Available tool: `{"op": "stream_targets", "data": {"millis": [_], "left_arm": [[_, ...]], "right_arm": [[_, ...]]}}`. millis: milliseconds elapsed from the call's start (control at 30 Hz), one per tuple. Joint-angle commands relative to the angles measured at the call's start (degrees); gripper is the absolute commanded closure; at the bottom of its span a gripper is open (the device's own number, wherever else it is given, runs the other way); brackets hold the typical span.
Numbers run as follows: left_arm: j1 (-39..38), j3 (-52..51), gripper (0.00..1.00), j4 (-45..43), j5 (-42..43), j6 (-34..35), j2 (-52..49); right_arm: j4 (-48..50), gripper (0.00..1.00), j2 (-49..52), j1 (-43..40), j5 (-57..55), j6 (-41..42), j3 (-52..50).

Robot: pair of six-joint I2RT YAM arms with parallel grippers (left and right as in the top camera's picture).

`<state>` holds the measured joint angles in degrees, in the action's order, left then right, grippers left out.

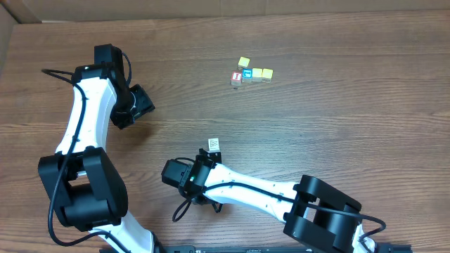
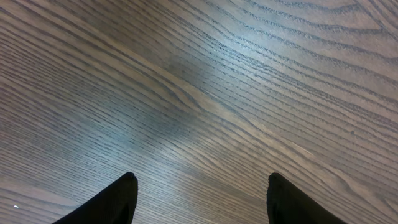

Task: Flip 5 blocks

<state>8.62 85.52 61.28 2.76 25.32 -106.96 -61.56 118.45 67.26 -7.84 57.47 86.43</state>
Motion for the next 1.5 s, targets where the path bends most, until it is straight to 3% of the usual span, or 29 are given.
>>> {"op": "stream_targets", "data": {"millis": [0,133,500,733,1100,1467], "left_arm": [[-0.2,0.7,0.41,0.0,-0.4,0.0,-0.6],[-0.2,0.7,0.41,0.0,-0.4,0.0,-0.6],[-0.2,0.7,0.41,0.0,-0.4,0.0,-0.6],[-0.2,0.7,0.41,0.0,-0.4,0.0,-0.6],[-0.2,0.7,0.41,0.0,-0.4,0.0,-0.6],[-0.2,0.7,0.41,0.0,-0.4,0.0,-0.6]], "right_arm": [[-0.1,0.73,-0.5,-0.9,-0.4,1.5,0.3],[1.0,0.66,-0.5,-1.0,0.0,1.5,-0.2],[1.8,0.63,-0.5,-1.8,-0.3,1.5,-0.6],[1.7,0.54,-0.5,-2.5,0.1,1.5,-0.6],[1.3,0.61,-0.5,-2.7,0.6,1.3,-0.6],[1.7,0.62,-0.5,-2.8,-0.1,1.0,-0.6]]}}
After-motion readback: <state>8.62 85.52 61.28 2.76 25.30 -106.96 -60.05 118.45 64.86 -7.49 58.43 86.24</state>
